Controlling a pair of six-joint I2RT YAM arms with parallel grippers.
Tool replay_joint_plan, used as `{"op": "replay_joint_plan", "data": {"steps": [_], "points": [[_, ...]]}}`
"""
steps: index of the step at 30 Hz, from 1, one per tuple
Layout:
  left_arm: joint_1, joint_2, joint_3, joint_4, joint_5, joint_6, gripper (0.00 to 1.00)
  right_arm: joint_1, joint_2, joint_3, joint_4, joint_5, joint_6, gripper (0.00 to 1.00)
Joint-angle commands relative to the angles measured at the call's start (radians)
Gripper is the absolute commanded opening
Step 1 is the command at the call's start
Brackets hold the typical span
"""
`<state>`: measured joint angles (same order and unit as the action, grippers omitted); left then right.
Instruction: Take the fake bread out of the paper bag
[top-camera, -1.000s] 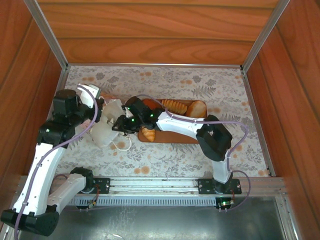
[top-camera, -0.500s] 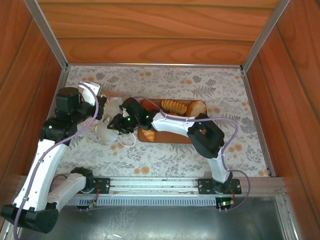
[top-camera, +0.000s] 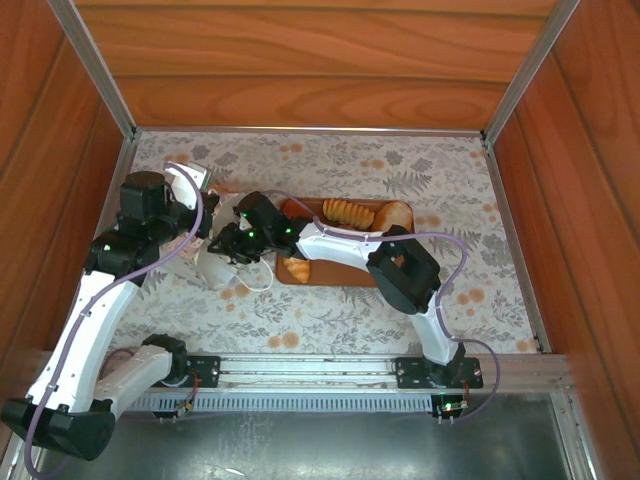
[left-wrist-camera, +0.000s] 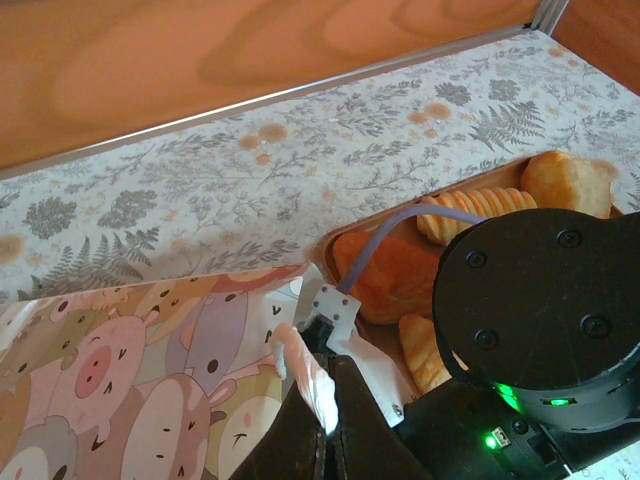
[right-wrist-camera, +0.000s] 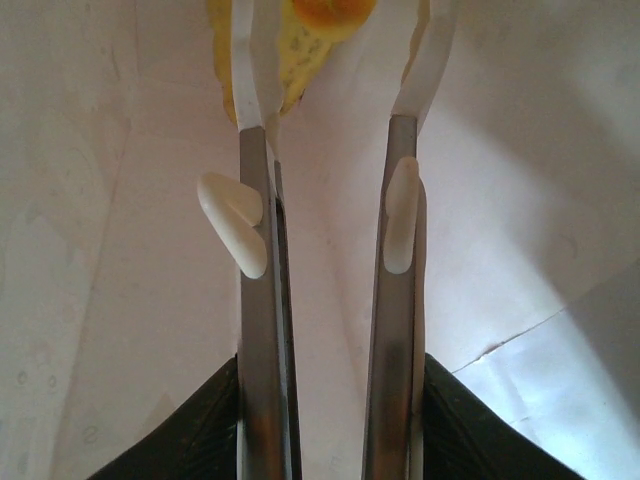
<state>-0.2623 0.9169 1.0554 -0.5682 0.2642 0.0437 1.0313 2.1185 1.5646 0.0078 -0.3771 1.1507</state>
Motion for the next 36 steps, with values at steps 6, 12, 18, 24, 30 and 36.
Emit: {"op": "replay_joint_plan", "data": {"steps": [6, 12, 18, 24, 30, 36], "points": [[-0.012, -0.009, 0.010, 0.031, -0.003, -0.016, 0.00, -0.004, 0.037, 0.056, 0.006, 0.009, -0.006, 0.43], [-0.014, -0.016, 0.001, 0.032, -0.003, -0.013, 0.00, -0.004, 0.082, 0.126, -0.023, 0.003, 0.008, 0.45], [-0.015, -0.011, -0.004, 0.033, 0.004, -0.014, 0.00, -0.002, 0.121, 0.175, -0.051, 0.011, 0.032, 0.48], [-0.017, -0.009, -0.005, 0.032, 0.006, -0.016, 0.00, -0.003, 0.167, 0.202, -0.043, -0.012, 0.040, 0.48], [-0.018, -0.013, -0.011, 0.033, 0.006, -0.013, 0.00, -0.002, 0.187, 0.219, -0.043, -0.011, 0.042, 0.45], [-0.019, -0.023, -0.012, 0.033, 0.002, -0.007, 0.00, -0.005, 0.176, 0.216, -0.046, -0.007, 0.013, 0.38]]}}
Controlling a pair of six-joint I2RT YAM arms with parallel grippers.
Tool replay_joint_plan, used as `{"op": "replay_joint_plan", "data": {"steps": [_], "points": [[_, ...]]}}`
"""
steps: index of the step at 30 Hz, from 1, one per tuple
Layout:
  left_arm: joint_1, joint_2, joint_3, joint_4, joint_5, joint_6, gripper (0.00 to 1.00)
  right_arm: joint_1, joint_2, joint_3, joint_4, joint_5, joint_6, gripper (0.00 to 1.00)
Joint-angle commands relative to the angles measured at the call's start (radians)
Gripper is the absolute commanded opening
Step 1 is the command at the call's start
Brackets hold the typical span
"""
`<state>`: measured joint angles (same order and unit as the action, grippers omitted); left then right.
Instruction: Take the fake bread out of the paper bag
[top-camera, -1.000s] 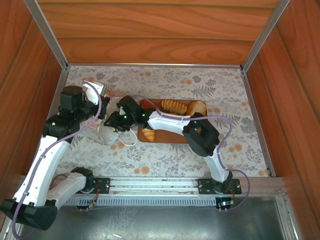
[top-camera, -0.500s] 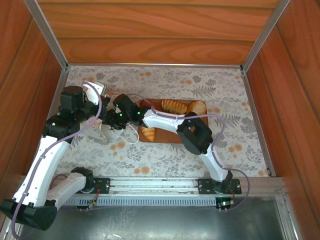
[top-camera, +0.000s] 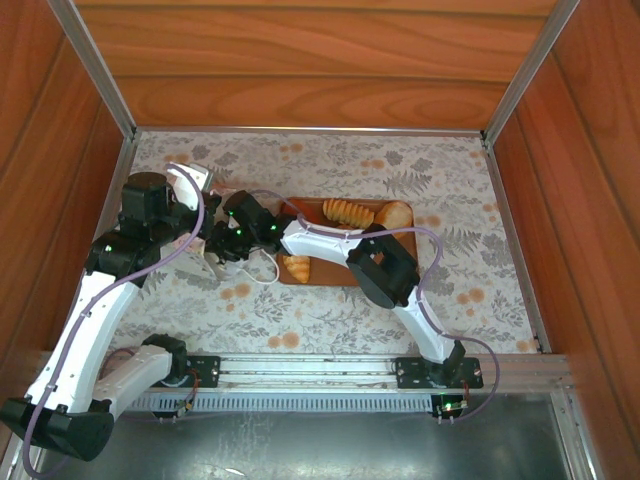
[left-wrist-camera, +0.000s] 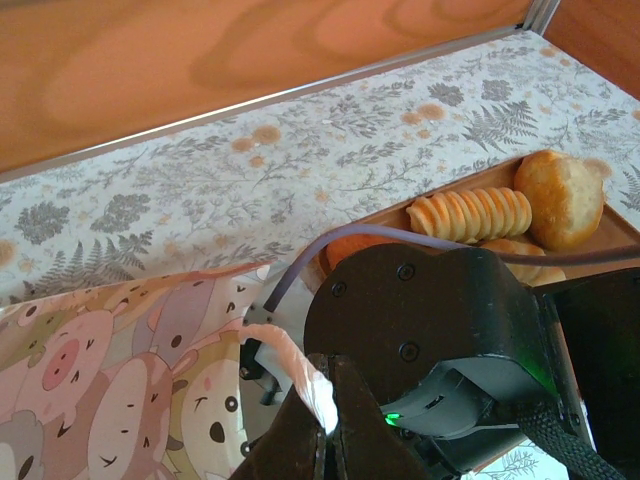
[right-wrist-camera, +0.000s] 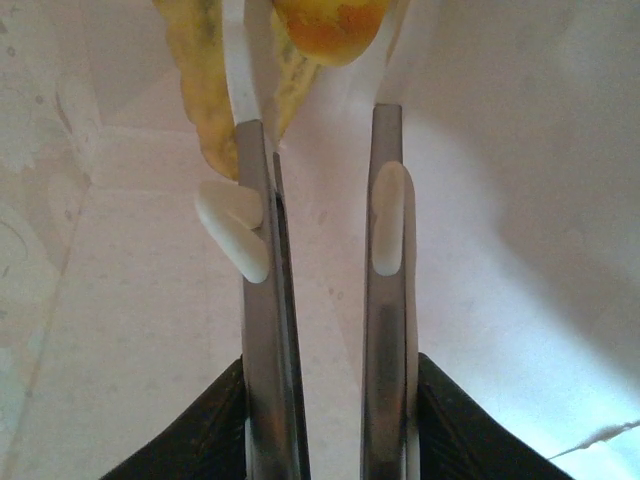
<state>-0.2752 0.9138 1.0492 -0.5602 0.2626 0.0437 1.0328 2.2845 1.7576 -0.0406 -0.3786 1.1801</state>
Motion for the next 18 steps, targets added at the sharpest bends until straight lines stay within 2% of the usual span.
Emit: {"op": "replay_joint_plan", "data": {"steps": [1, 6, 12, 18], "points": [[-0.006, -0.021, -0.006, 0.025, 0.003, -0.007, 0.00, -0.007, 0.004, 0.020, -0.003, -0.004, -0.026, 0.37], [-0.005, -0.043, -0.020, 0.025, -0.016, -0.003, 0.00, -0.009, -0.053, -0.019, -0.035, 0.024, -0.090, 0.33], [-0.005, -0.059, -0.045, 0.025, -0.039, 0.014, 0.00, -0.006, -0.195, -0.129, -0.060, 0.117, -0.208, 0.33], [-0.005, -0.046, -0.039, 0.025, -0.034, 0.017, 0.00, -0.005, -0.243, -0.155, -0.134, 0.143, -0.253, 0.33]]}}
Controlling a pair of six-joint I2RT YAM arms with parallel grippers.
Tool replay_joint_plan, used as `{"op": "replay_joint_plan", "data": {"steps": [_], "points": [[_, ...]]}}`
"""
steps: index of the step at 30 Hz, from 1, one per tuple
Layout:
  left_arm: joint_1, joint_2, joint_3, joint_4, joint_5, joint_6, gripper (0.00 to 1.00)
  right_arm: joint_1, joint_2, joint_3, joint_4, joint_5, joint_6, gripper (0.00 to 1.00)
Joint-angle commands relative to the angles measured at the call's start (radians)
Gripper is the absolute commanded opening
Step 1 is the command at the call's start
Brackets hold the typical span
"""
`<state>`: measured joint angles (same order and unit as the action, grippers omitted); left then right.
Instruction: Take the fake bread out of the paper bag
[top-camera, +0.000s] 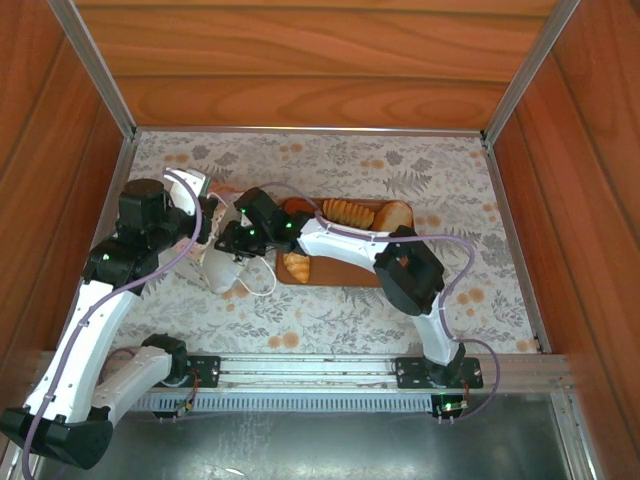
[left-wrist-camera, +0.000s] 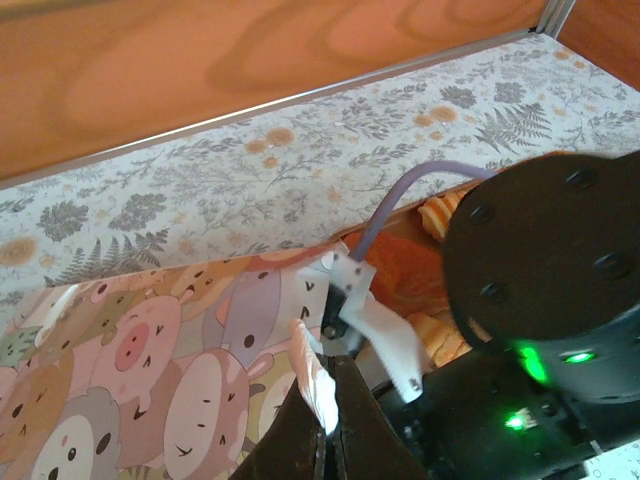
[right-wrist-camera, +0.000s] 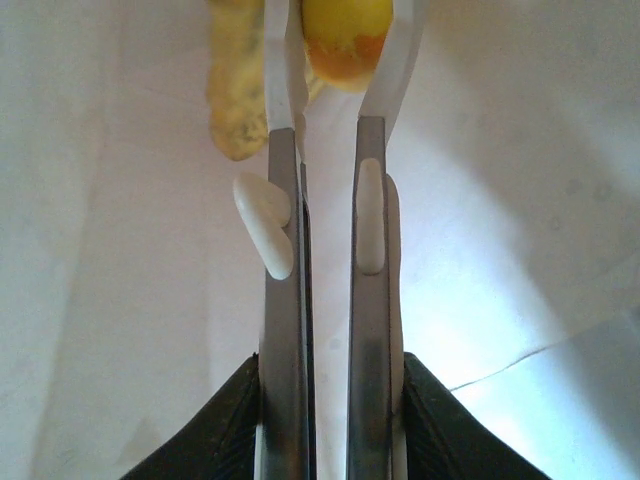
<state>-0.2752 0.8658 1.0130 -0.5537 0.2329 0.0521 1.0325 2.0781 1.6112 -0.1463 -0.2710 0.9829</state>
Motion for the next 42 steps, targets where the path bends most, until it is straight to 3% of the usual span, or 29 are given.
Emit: {"op": "replay_joint_plan", "data": {"steps": [1, 12, 21, 32, 42], "points": [[-0.006, 0.006, 0.001, 0.018, -0.005, 0.009, 0.00, -0.004, -0.039, -0.006, -0.046, 0.032, -0.067, 0.33], [-0.006, 0.009, 0.007, 0.018, -0.015, 0.001, 0.00, 0.017, -0.067, 0.086, -0.418, 0.091, -0.274, 0.35], [-0.006, 0.011, 0.004, 0.023, -0.001, -0.008, 0.00, 0.045, -0.098, 0.174, -0.706, 0.218, -0.449, 0.35], [-0.007, 0.001, -0.017, 0.029, -0.064, -0.027, 0.00, 0.072, -0.146, 0.188, -0.832, 0.263, -0.489, 0.35], [-0.007, -0.005, -0.030, 0.044, -0.076, -0.027, 0.00, 0.088, -0.231, 0.131, -0.813, 0.220, -0.517, 0.35]]}}
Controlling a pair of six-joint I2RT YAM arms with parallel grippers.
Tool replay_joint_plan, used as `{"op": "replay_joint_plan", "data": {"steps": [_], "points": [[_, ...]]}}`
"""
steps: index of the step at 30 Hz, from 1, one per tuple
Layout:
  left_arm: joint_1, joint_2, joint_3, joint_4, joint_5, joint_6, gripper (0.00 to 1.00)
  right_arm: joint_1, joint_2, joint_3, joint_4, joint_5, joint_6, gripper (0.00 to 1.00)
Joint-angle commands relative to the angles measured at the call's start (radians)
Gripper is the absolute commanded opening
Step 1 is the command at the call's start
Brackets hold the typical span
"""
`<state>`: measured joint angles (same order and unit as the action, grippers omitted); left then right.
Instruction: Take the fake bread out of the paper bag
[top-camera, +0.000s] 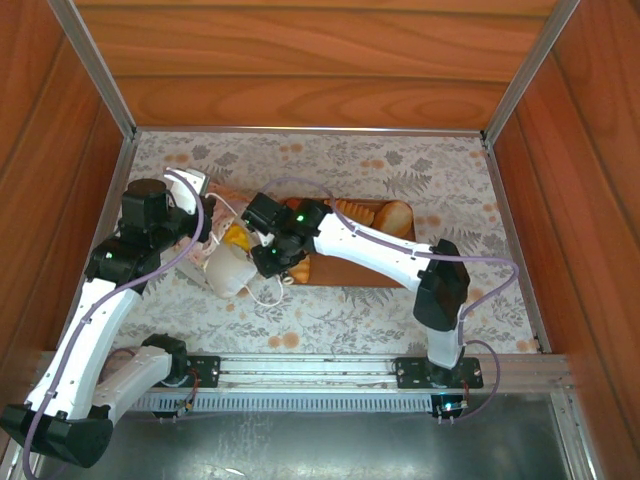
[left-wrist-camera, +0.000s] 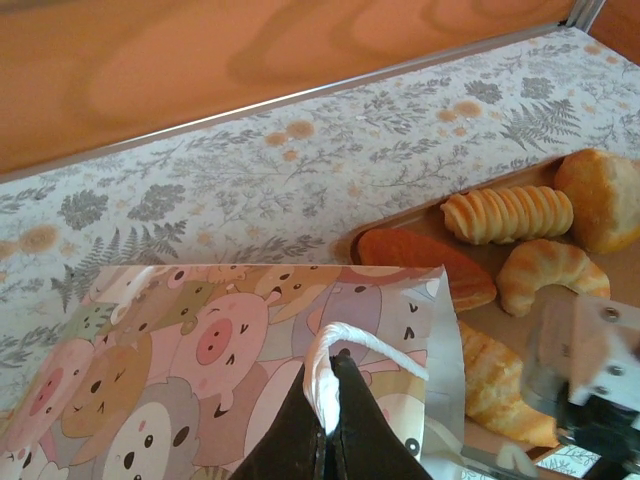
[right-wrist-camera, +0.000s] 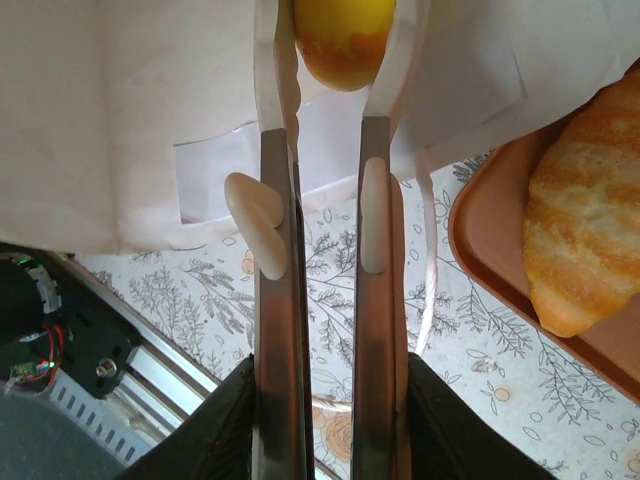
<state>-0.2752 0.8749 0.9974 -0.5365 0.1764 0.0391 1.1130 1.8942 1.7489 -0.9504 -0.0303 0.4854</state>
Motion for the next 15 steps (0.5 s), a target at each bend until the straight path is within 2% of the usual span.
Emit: {"op": "replay_joint_plan", "data": {"steps": [1, 5, 9, 15], "points": [[-0.007, -0.016, -0.014, 0.027, -0.031, -0.016, 0.00, 0.006, -0.053, -0.006, -0.011, -0.032, -0.029, 0.35], [-0.007, -0.033, -0.018, 0.030, -0.068, -0.024, 0.00, 0.006, -0.079, -0.014, -0.047, -0.045, -0.041, 0.34], [-0.007, -0.036, -0.019, 0.032, -0.078, -0.033, 0.00, 0.006, -0.120, -0.054, -0.038, -0.137, -0.065, 0.34], [-0.007, -0.036, -0.020, 0.035, -0.076, -0.039, 0.00, 0.005, -0.223, -0.123, -0.031, -0.192, -0.053, 0.34]]}}
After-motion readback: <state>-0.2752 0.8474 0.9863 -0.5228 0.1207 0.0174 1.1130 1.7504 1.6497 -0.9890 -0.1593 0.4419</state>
